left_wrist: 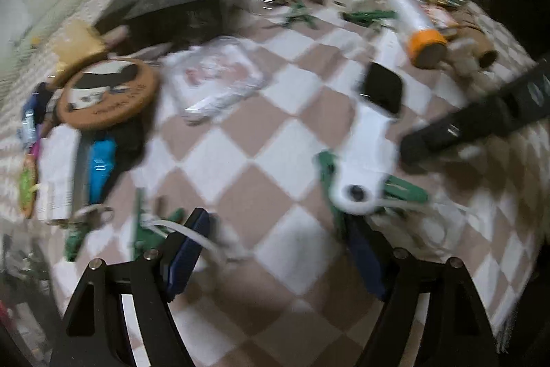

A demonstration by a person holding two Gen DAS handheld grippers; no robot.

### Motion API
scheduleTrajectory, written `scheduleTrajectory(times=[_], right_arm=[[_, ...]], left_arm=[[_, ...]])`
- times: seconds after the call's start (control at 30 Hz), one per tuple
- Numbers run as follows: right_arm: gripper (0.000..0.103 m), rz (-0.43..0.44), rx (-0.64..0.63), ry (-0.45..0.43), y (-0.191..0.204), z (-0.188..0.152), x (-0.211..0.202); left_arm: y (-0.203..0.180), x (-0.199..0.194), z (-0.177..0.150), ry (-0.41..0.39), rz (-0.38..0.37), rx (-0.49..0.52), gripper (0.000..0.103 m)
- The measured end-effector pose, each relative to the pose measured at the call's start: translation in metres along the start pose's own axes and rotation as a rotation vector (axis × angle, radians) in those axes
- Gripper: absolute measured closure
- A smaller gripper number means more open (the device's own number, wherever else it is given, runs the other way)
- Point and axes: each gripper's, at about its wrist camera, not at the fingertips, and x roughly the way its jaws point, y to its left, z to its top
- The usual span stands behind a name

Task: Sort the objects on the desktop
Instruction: 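Lower the right tool and grasp the green clothespin beside the white watch, then grasp another green clothespin with the left tool while the right tool holds its clothespin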

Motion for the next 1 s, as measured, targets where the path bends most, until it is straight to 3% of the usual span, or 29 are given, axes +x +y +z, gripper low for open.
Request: scheduleTrajectory(times=[0.2, 0.53, 0.6, 0.73, 0.9, 1.0], right_arm=[[0.079, -0.003, -0.083, 0.022, 0.019, -0.004, 0.005], [0.079, -0.06, -0.264, 0.03, 0.061, -0.012, 0.011], [0.079, -0.112, -0.3, 0.033, 0.066, -0.014, 0.016], [0.079, -0.195, -0.358, 0.049, 0.074, -0.018, 0.028], [0.078, -0.248, -0.436, 0.039, 0.081, -0.022, 0.032], [0.078, -0.296, -0.5, 0.033, 0.088, -0.027, 0.036]], left_arm=[[0.045, -0.002, -0.001, 0.012, 0.168, -0.124, 0.023], [0.074, -0.023, -0.007, -0.014, 0.128, -0.205, 0.023], [0.072, -0.027, -0.004, -0.033, 0.077, -0.199, 0.023], [0.056, -0.029, -0.001, -0.043, -0.001, -0.121, 0.023], [0.028, -0.025, -0.002, -0.041, 0.029, 0.052, 0.023], [0.022, -0.019, -0.005, -0.023, 0.051, 0.096, 0.023]])
